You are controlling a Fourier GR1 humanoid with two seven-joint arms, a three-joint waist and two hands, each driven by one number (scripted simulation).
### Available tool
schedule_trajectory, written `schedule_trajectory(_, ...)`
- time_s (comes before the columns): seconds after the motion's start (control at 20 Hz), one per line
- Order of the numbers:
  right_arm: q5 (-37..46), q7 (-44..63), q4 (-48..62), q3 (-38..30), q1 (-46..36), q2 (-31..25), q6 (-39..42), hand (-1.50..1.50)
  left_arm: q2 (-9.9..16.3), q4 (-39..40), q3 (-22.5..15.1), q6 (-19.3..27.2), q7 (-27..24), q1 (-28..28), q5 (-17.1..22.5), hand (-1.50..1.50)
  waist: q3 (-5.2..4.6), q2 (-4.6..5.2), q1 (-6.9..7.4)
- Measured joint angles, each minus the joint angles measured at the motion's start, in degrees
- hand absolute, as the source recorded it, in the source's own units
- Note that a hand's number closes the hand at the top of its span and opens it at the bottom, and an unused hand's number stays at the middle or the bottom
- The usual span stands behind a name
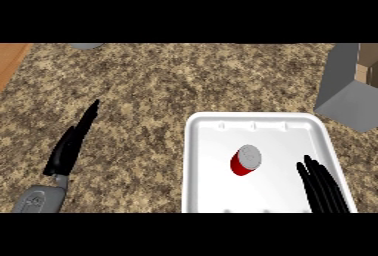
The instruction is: Pick the can from the tray and place it in the cardboard box
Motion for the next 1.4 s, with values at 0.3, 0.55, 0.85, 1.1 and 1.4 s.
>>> schedule_trajectory(0.3,5.2,4.1,4.7,4.5,-4.2,0.3,-3.5,-1.50,-0.7,-0.5,1.4,-1.1,0.4,0.0,-1.0,0.00,-0.01,-0.03,-0.02)
schedule_trajectory(0.55,5.0,6.9,7.8,4.2,-8.3,-0.3,-1.9,-1.50,-2.0,1.6,2.6,-1.4,0.0,-1.5,-2.2,0.00,0.01,0.01,-0.07)
schedule_trajectory(0.85,4.9,8.6,11.0,3.3,-11.4,-0.9,-2.4,-1.50,-2.7,0.4,3.7,-2.7,0.2,-0.5,-3.4,0.00,0.00,0.00,-0.03)
schedule_trajectory(1.1,6.2,10.8,12.3,4.7,-13.5,-0.5,-2.1,-1.50,-4.1,0.8,4.4,-3.0,0.9,-1.9,-4.6,0.00,0.00,-0.01,-0.07)
schedule_trajectory(1.4,5.1,12.8,17.4,5.6,-18.3,-0.3,-2.4,-1.50,-4.7,0.0,5.0,-3.8,-0.1,-0.1,-5.5,0.00,0.01,0.00,0.04)
